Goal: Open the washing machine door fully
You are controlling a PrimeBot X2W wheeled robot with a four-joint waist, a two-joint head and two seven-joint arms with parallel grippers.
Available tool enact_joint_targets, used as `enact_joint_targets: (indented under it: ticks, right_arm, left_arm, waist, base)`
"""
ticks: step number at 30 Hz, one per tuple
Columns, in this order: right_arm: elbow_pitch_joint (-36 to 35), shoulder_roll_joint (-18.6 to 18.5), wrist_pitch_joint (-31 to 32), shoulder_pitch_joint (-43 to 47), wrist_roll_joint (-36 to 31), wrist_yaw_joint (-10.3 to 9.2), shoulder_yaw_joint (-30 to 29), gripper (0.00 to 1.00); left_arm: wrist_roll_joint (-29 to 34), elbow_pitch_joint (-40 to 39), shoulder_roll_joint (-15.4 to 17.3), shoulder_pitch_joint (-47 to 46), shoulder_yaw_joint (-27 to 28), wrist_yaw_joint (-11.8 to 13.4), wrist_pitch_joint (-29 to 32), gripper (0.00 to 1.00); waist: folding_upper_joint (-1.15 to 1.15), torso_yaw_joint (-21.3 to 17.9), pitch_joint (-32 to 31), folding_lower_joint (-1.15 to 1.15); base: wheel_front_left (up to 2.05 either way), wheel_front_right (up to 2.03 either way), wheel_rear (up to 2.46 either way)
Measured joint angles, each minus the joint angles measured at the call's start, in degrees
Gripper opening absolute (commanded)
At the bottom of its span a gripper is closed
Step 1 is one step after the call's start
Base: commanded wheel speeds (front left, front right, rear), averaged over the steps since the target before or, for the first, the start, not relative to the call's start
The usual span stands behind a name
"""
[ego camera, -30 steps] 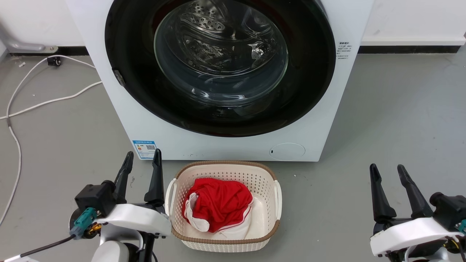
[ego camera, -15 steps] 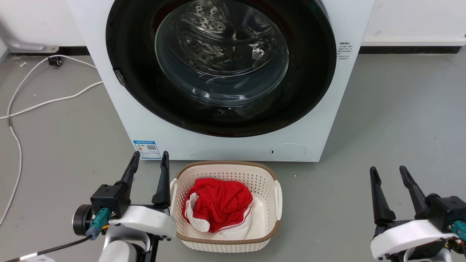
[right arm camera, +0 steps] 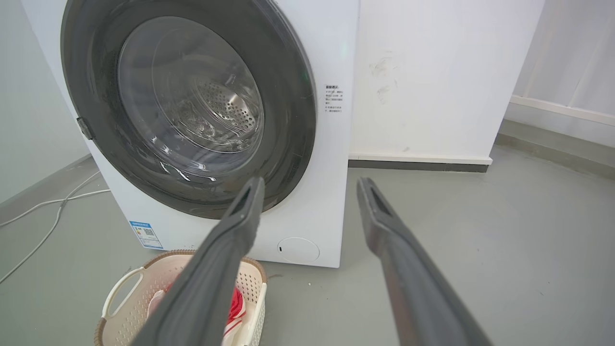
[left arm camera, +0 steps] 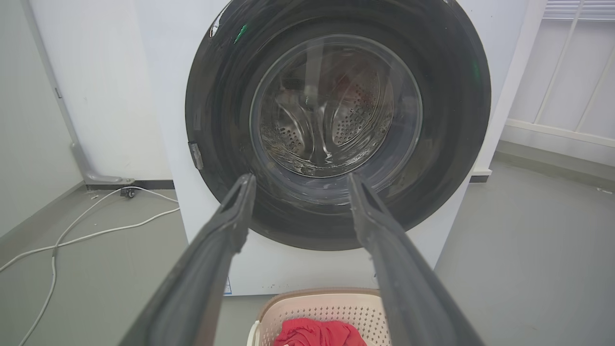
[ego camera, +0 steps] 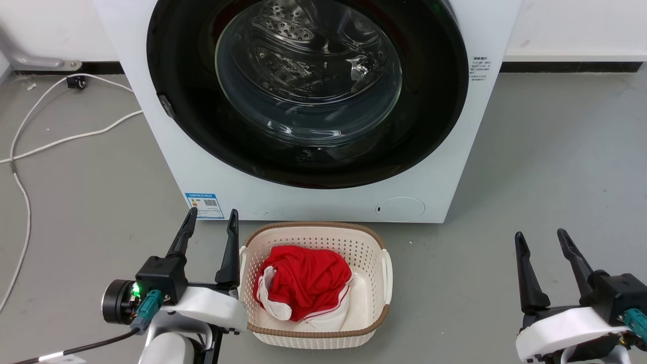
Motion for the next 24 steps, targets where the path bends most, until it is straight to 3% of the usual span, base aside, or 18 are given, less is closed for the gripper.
enact_joint_targets:
  ticks: [12, 24]
  right_arm:
    - [0.1, 0.0, -1.1, 0.0, -3.3, 0.01, 0.0, 1.0]
    - [0.8, 0.0, -1.7, 0.0, -2.3, 0.01, -0.3, 1.0]
  left_arm:
    - [3.4, 0.8, -0.4, -0.2, 0.2, 0.0, -1.1, 1.0]
    - [2.5, 1.6, -0.9, -0.2, 1.0, -0.4, -1.3, 1.0]
  waist:
    - [0.0, 0.2, -0.1, 0.0]
    - [0.0, 0.3, 0.3, 0.0]
  base:
    - [0.0, 0.0, 0.0]
    - [0.0, 0.0, 0.0]
